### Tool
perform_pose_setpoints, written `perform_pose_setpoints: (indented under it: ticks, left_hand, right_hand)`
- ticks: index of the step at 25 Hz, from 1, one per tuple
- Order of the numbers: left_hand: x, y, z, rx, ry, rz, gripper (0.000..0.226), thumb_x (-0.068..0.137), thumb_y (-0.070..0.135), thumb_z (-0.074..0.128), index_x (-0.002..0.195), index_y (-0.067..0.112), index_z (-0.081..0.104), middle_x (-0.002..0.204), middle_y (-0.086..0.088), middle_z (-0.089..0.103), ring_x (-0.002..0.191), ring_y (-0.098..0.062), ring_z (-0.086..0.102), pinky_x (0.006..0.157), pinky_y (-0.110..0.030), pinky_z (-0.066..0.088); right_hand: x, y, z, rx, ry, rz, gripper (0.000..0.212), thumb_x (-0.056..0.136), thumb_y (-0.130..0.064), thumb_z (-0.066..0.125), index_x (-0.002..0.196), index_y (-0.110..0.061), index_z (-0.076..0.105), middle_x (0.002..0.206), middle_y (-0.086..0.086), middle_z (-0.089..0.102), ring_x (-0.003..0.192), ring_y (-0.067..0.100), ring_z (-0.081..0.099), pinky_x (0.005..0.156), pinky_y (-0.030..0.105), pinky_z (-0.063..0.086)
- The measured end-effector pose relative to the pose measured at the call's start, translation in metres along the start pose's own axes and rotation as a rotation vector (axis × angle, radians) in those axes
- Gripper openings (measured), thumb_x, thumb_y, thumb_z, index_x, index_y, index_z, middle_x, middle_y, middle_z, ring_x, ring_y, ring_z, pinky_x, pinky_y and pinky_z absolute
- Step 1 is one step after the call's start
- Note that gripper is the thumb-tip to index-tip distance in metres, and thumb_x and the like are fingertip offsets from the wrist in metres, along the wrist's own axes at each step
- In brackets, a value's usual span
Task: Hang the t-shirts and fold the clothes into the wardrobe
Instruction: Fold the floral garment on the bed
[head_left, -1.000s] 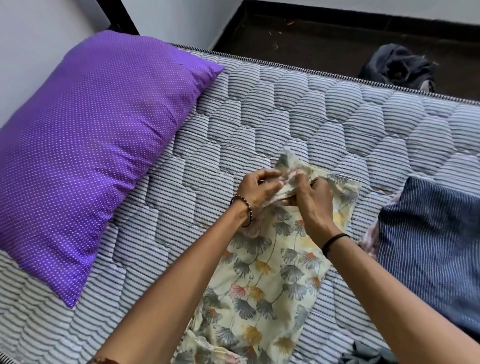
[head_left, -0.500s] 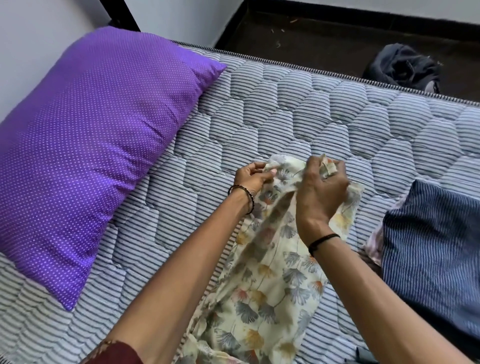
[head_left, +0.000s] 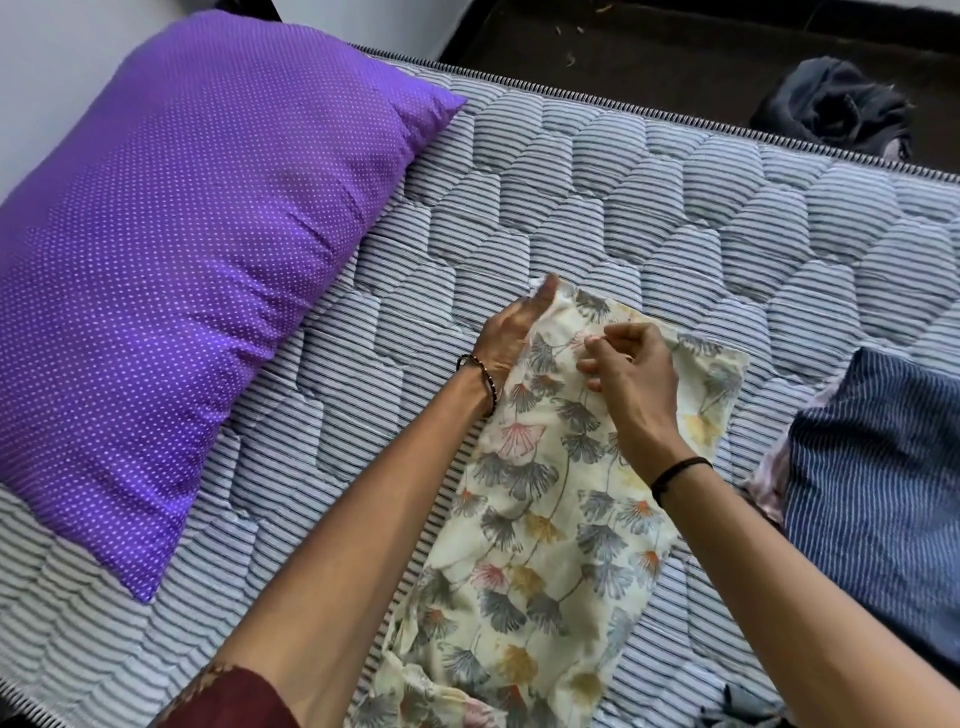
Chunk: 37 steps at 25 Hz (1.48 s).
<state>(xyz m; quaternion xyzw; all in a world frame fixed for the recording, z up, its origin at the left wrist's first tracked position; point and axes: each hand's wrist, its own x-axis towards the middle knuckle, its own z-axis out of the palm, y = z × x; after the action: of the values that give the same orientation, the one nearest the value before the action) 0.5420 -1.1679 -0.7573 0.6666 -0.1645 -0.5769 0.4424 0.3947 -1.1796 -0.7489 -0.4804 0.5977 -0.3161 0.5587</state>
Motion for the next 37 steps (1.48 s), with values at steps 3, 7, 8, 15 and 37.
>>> perform_pose_setpoints:
  ticks: [3, 7, 8, 15, 37]
  left_hand:
    - [-0.002, 0.002, 0.004, 0.205, 0.041, 0.07, 0.045, 0.086, 0.043, 0.072, 0.123, 0.019, 0.062, 0.123, -0.005, 0.066, 0.116, -0.026, 0.06, 0.107, -0.041, 0.045]
    - [-0.001, 0.004, 0.003, 0.126, -0.042, -0.007, 0.083, 0.08, 0.048, 0.074, 0.145, 0.008, 0.042, 0.14, -0.013, 0.054, 0.12, -0.021, 0.055, 0.107, -0.038, 0.043]
    - [-0.001, 0.005, 0.001, 0.082, -0.088, -0.028, 0.083, 0.075, 0.049, 0.077, 0.141, 0.008, 0.046, 0.134, -0.015, 0.058, 0.114, -0.023, 0.06, 0.1, -0.04, 0.05]
    - [-0.003, -0.001, -0.005, 0.039, -0.135, 0.032, 0.058, 0.082, 0.041, 0.076, 0.119, -0.001, 0.06, 0.098, -0.013, 0.072, 0.079, -0.02, 0.071, 0.068, -0.031, 0.058]
    - [0.016, 0.003, 0.003, 0.257, 0.144, 0.108, 0.029, 0.091, 0.033, 0.068, 0.071, 0.014, 0.062, 0.063, 0.0, 0.059, 0.052, -0.012, 0.045, 0.045, -0.022, 0.04]
  right_hand:
    - [0.001, -0.001, 0.002, -0.1, -0.035, -0.11, 0.024, 0.095, -0.017, 0.068, 0.114, -0.015, 0.054, 0.112, 0.003, 0.064, 0.094, 0.018, 0.068, 0.087, 0.043, 0.06]
    - [0.003, -0.009, 0.008, -0.42, -0.019, -0.329, 0.06, 0.08, -0.001, 0.055, 0.137, -0.014, 0.043, 0.136, 0.005, 0.048, 0.127, 0.021, 0.043, 0.117, 0.045, 0.032]
    - [0.002, -0.013, 0.008, -0.431, -0.071, -0.38, 0.072, 0.074, 0.0, 0.051, 0.143, -0.015, 0.039, 0.142, 0.006, 0.045, 0.133, 0.021, 0.037, 0.119, 0.041, 0.024]
    - [0.033, -0.015, -0.008, -0.586, -0.33, -0.434, 0.04, 0.088, -0.017, 0.061, 0.127, -0.015, 0.051, 0.112, -0.002, 0.06, 0.109, 0.025, 0.059, 0.108, 0.054, 0.035]
    - [0.078, -0.03, -0.081, -0.753, -0.601, -0.307, 0.052, 0.085, -0.061, 0.057, 0.104, -0.017, 0.075, 0.089, 0.008, 0.076, 0.076, 0.024, 0.072, 0.071, 0.042, 0.062]
